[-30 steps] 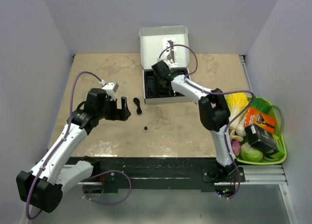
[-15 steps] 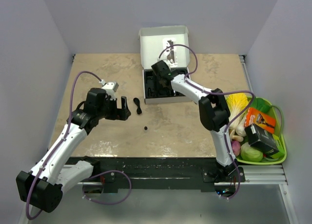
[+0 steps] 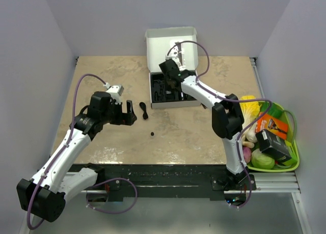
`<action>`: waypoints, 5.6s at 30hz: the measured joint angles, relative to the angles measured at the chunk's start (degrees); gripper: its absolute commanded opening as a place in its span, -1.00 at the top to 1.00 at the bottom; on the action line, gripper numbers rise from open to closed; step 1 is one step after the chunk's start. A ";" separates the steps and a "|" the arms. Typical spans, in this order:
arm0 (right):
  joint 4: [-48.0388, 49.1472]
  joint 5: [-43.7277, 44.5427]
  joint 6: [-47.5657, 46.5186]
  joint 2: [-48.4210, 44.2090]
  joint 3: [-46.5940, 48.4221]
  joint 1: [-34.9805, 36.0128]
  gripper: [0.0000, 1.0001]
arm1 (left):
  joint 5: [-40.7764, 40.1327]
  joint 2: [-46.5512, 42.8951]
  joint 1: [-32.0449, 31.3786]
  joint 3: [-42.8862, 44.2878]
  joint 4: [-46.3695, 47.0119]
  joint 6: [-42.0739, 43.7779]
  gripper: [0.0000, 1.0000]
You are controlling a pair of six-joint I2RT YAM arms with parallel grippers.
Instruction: Sort the hair-cutting tools
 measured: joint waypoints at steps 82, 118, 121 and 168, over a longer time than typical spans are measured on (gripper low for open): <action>1.68 4.24 4.09 -7.26 -8.98 -0.76 1.00 | -0.09 0.35 0.00 0.98 -0.44 0.00 -0.99; 2.21 2.75 6.78 -0.61 -6.75 -2.80 1.00 | -0.72 0.55 0.00 0.98 -0.44 0.46 -0.99; 2.69 2.49 6.75 0.66 -5.38 -2.78 1.00 | -0.72 0.63 0.00 0.98 -0.42 0.46 -0.99; 0.22 4.35 4.11 1.46 -1.16 0.39 1.00 | -0.68 0.74 0.00 0.98 -0.39 0.42 -0.99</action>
